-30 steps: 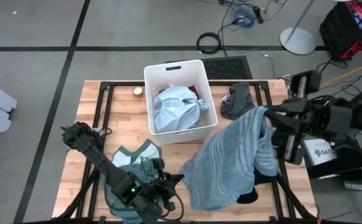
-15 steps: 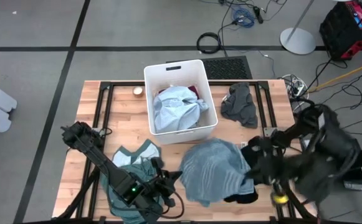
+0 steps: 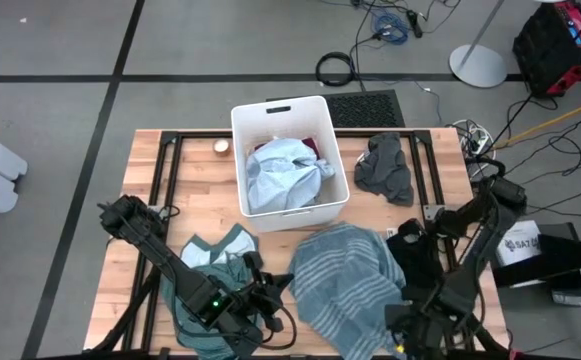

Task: Sort clothes
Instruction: Put the blue shirt into the white laundry bin

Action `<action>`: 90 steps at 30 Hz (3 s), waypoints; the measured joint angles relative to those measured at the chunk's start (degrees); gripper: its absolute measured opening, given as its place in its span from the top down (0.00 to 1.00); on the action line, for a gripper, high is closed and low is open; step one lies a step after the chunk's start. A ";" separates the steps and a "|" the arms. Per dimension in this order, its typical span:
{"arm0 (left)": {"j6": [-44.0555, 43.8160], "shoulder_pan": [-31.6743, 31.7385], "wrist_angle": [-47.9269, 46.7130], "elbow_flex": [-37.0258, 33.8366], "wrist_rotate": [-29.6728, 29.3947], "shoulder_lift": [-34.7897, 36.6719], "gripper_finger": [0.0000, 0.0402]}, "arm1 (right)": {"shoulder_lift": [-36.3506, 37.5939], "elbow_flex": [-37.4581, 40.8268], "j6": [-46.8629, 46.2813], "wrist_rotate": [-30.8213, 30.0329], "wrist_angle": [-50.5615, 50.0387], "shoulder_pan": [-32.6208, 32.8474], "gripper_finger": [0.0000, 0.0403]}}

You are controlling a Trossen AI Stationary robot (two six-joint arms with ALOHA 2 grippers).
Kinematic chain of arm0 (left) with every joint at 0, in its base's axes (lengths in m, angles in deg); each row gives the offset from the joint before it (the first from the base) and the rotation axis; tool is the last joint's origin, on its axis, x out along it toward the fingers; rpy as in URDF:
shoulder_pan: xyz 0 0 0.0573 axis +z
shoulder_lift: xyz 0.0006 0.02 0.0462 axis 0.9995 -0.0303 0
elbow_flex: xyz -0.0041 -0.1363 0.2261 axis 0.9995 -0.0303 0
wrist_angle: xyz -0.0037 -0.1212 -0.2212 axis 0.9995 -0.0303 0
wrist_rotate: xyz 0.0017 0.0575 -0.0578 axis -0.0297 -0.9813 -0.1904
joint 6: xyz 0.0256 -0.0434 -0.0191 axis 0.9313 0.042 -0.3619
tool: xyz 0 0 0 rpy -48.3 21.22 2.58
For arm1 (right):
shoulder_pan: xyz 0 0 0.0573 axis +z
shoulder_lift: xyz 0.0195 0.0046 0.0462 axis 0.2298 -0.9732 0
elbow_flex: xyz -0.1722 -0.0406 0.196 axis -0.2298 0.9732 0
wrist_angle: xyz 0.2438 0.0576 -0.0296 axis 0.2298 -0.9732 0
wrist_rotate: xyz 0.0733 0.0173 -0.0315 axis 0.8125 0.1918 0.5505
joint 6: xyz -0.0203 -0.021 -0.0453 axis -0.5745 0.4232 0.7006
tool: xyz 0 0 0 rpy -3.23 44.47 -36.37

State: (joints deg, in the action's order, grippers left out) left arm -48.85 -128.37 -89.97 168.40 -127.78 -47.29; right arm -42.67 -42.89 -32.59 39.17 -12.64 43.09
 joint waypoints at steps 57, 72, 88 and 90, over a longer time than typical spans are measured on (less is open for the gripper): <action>16.90 16.61 13.00 0.04 29.35 0.07 0.98 | 34.65 33.70 10.32 -12.27 6.79 -28.28 0.92; 22.77 16.84 18.28 0.04 29.49 0.07 0.98 | 35.41 -1.52 27.79 -16.96 2.24 -26.48 1.00; 23.77 16.15 19.18 0.04 29.53 0.04 0.98 | 30.82 -12.35 16.09 -8.07 -21.77 -19.17 1.00; 23.56 16.07 19.07 0.04 29.75 0.04 0.98 | 28.70 -12.33 11.55 -4.96 -25.20 -16.81 1.00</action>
State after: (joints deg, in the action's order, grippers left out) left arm -25.29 -112.30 -70.90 168.44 -98.03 -47.25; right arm -13.97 -55.22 -21.05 34.21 -37.84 26.29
